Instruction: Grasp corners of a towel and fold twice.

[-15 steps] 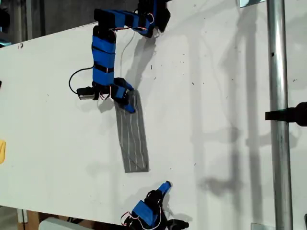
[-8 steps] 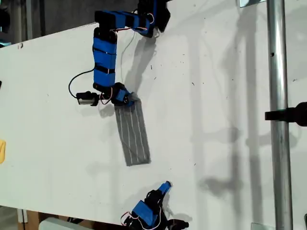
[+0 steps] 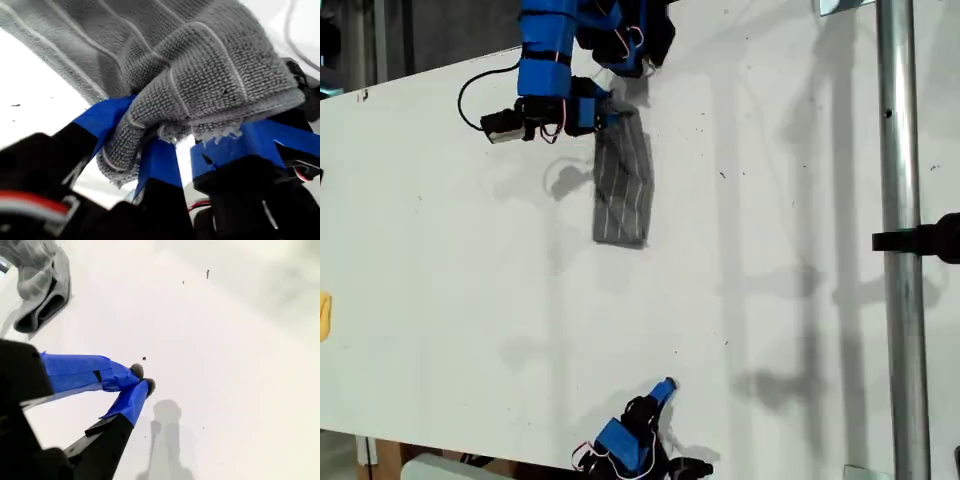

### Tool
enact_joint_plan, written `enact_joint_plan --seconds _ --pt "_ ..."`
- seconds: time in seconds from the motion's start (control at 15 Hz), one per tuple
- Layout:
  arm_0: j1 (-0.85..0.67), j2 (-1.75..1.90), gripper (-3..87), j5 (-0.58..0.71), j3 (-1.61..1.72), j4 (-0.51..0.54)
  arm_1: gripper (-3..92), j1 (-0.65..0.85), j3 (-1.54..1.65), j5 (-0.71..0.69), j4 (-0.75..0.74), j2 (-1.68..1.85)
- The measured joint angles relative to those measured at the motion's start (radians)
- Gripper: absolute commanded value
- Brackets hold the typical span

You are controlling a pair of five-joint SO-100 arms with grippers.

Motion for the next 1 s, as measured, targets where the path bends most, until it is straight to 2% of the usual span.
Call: enact_joint_plan --seconds 0.13,0.47,0.53,0.6,0.73,0.87,1.0 --pt "-0.003 0.000 -2.0 0.000 0.000 0.000 -0.2 -0.040 -0.170 0.011 -0.025 -0.067" --pt "0.014 0.000 -1.6 -0.037 0.000 0.000 0.5 -0.112 -0.403 -0.089 -0.437 -0.577" --pt "0.014 0.000 -1.1 -0.037 0.000 0.000 10.0 -0.110 -0.423 -0.097 -0.495 -0.632" --pt "0.014 0.000 0.3 -0.037 0.000 0.000 25.1 -0.109 -0.425 -0.110 -0.543 -0.638" --pt "0.014 0.000 4.9 -0.055 0.000 0.000 43.1 -0.087 -0.426 -0.127 -0.611 -0.615" --pt "0.008 0.000 4.9 -0.071 0.000 0.020 35.3 -0.025 -0.426 -0.195 -0.687 -0.462" --pt "-0.067 0.000 4.9 -0.023 0.000 0.023 29.6 0.032 -0.426 -0.268 -0.767 -0.258"
